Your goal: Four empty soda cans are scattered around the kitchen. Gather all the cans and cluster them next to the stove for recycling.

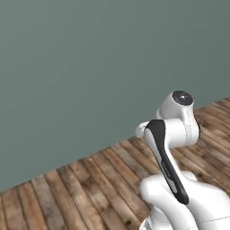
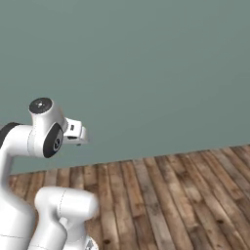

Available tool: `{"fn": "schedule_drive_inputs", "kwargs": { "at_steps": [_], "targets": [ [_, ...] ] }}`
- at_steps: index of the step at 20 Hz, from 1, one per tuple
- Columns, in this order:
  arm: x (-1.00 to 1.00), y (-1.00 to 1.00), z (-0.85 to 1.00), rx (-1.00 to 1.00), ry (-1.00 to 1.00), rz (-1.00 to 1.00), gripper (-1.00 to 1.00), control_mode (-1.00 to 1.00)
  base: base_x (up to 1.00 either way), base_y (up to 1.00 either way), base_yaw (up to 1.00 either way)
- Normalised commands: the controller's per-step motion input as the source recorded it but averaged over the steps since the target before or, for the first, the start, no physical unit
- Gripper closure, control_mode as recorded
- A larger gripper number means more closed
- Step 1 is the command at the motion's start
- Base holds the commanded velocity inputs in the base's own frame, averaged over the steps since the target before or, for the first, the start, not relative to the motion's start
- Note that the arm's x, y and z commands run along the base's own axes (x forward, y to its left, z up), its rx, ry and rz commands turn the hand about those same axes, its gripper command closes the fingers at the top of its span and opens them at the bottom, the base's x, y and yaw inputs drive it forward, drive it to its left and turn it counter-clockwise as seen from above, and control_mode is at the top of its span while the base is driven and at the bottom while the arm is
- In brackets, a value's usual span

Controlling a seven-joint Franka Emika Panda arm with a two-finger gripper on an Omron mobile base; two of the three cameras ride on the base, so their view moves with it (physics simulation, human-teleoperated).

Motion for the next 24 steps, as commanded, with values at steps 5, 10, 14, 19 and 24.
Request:
{"fn": "schedule_drive_inputs", "kwargs": {
  "at_steps": [5,10,14,19,24],
  "targets": [
    [0.00,0.00,0.00,0.00,0.00,0.00,-1.00,1.00,0.22,0.15,-0.43],
    [0.00,0.00,0.00,0.00,0.00,0.00,-1.00,1.00,0.00,0.01,-0.50],
    [0.00,0.00,0.00,0.00,0.00,0.00,-1.00,1.00,0.00,0.01,-0.50],
    [0.00,0.00,0.00,0.00,0.00,0.00,-1.00,1.00,0.00,0.01,-0.50],
    [0.00,0.00,0.00,0.00,0.00,0.00,-1.00,1.00,0.13,-0.05,-0.41]
  ]
}}
